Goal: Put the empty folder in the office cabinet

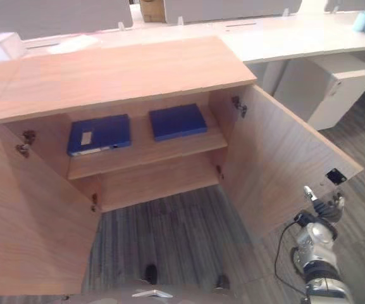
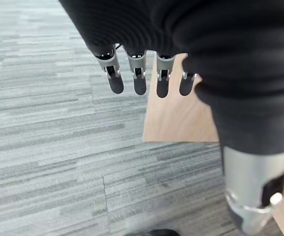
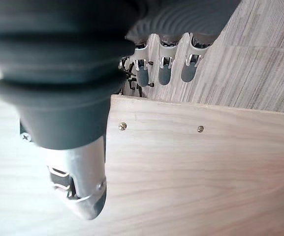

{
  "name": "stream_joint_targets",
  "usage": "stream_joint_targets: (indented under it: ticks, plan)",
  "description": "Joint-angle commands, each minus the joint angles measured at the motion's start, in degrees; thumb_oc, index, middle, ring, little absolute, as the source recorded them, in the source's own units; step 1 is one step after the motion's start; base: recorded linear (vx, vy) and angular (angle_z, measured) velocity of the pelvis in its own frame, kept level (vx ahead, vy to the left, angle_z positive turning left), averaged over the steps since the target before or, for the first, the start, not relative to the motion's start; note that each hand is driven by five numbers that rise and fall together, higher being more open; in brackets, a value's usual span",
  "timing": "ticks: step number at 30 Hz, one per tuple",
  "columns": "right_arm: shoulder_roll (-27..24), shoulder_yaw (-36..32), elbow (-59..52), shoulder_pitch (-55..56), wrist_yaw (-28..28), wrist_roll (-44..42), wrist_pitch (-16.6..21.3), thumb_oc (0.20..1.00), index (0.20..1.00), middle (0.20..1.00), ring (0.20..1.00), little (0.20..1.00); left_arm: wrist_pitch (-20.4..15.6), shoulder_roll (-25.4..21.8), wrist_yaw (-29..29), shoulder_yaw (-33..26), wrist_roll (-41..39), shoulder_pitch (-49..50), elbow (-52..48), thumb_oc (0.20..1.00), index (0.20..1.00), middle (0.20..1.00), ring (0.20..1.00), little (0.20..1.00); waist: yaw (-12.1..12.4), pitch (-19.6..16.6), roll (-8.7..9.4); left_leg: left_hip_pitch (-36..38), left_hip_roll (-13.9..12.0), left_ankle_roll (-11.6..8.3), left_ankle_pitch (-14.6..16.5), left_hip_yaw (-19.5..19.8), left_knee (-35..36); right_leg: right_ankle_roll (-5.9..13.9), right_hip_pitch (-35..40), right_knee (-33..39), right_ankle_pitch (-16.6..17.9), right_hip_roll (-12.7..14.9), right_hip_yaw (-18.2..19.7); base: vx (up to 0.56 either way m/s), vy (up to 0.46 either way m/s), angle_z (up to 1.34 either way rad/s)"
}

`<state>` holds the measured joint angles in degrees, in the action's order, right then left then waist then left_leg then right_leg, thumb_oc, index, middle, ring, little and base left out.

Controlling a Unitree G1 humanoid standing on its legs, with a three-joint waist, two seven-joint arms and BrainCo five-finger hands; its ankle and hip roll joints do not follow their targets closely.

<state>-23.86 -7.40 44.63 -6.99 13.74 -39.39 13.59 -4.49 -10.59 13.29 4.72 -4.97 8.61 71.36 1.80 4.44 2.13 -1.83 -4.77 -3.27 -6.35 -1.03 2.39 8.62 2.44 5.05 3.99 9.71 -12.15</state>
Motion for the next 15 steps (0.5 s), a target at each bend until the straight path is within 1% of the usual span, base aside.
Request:
stream_joint_targets:
  ticks: [1, 4, 6, 10, 12, 15]
  plan:
    - [-2.07, -0.77, -2.49, -3.49, -0.13, 2.66, 2.77, 1.000, 1.000, 1.000, 1.000, 1.000, -0.80, -2.57, 1.43, 1.31, 2.49, -1.77, 1.57, 1.000, 1.000, 1.000, 1.000, 1.000, 0.43, -0.62, 0.62, 1.44, 0.60, -0.67, 6.04, -1.92, -0.50, -3.51, 1.48, -0.99, -6.40, -5.57, -1.71, 0.05, 0.051, 0.08]
    - [-1.68, -0.33, -1.64, -4.01, -0.60, 2.49, 2.32, 1.000, 1.000, 1.000, 1.000, 1.000, -0.91, -2.63, 1.64, 1.60, 2.55, -1.72, 1.19, 1.000, 1.000, 1.000, 1.000, 1.000, 0.32, -1.07, 0.11, 2.88, 0.54, -1.07, 5.16, -2.10, 1.77, -3.45, 1.85, -0.91, -6.41, -5.46, -1.73, 0.02, 0.034, 0.02]
    - [-1.96, 0.14, -2.29, -3.77, -1.12, 3.49, 1.80, 1.000, 1.000, 1.000, 1.000, 1.000, -0.87, -2.64, 1.44, 1.81, 3.02, -1.58, 1.07, 1.000, 1.000, 1.000, 1.000, 1.000, 0.21, -1.41, -0.18, 3.45, 0.37, -1.19, 5.17, -2.24, 2.35, -3.40, 2.03, -0.92, -6.55, -5.50, -1.65, 0.02, 0.021, -0.01]
    - [-3.17, 0.20, -1.37, -4.20, 0.01, 6.59, 1.34, 1.000, 1.000, 1.000, 1.000, 1.000, -0.86, -2.38, 1.32, 1.96, 3.21, -1.34, 1.56, 1.000, 1.000, 1.000, 1.000, 1.000, 0.21, -1.77, -0.49, 3.75, 0.11, -1.43, 5.03, -2.13, 2.61, -3.29, 2.28, -0.82, -6.54, -5.39, -1.87, 0.00, 0.000, 0.00]
    - [-3.84, -0.15, -0.19, -4.99, 0.69, 6.63, 1.11, 1.000, 1.000, 1.000, 1.000, 1.000, -0.81, -2.33, 1.48, 2.13, 3.14, -1.31, 2.07, 1.000, 1.000, 1.000, 1.000, 1.000, 0.23, -1.86, -0.57, 3.81, -0.01, -1.47, 5.05, -2.16, 2.61, -3.25, 2.36, -0.76, -6.56, -5.37, -1.74, 0.00, 0.000, 0.00]
    - [-4.56, 0.08, 1.08, -6.00, -0.32, 5.25, 0.65, 1.000, 1.000, 1.000, 1.000, 1.000, -0.70, -2.10, 1.30, 2.13, 2.63, -1.21, 2.85, 1.000, 1.000, 1.000, 1.000, 1.000, 0.32, -1.87, -0.68, 3.79, -0.03, -1.54, 4.80, -1.94, 2.61, -3.30, 2.49, -0.72, -6.55, -5.35, -1.80, -0.01, -0.002, 0.02]
